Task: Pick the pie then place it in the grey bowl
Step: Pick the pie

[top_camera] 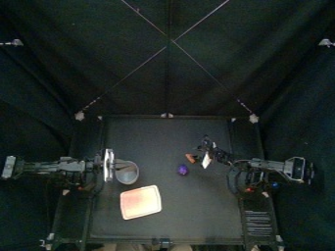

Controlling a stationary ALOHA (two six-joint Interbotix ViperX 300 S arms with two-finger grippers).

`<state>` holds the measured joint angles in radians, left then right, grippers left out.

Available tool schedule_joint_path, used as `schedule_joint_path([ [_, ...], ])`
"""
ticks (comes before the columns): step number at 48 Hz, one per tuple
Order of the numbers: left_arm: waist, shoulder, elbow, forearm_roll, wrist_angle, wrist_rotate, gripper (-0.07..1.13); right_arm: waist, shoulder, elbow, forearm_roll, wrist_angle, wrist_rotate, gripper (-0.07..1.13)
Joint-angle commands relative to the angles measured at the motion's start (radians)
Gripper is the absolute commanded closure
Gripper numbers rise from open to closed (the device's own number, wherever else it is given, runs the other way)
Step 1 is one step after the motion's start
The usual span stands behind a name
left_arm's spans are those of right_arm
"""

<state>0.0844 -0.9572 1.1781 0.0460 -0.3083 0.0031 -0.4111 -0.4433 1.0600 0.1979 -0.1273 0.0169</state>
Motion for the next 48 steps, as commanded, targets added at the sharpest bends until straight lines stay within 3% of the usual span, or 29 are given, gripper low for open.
schedule_joint_path([
  [1,0.003,0.005,-0.021,0.002,-0.008,0.002,1.03,-0.005,0.035,-0.037,-0.005,0.025,-0.003,-0.03],
  [11,0.005,0.005,-0.012,0.005,-0.015,0.002,1.03,-0.009,0.153,-0.101,-0.124,0.186,0.003,0.01],
  [28,0.011,0.005,-0.008,0.005,-0.020,0.002,1.03,-0.044,0.347,-0.241,-0.207,0.354,0.002,0.01],
  [48,0.029,0.005,0.008,0.000,-0.020,0.002,1.03,-0.054,0.430,-0.288,-0.229,0.469,0.002,0.03],
])
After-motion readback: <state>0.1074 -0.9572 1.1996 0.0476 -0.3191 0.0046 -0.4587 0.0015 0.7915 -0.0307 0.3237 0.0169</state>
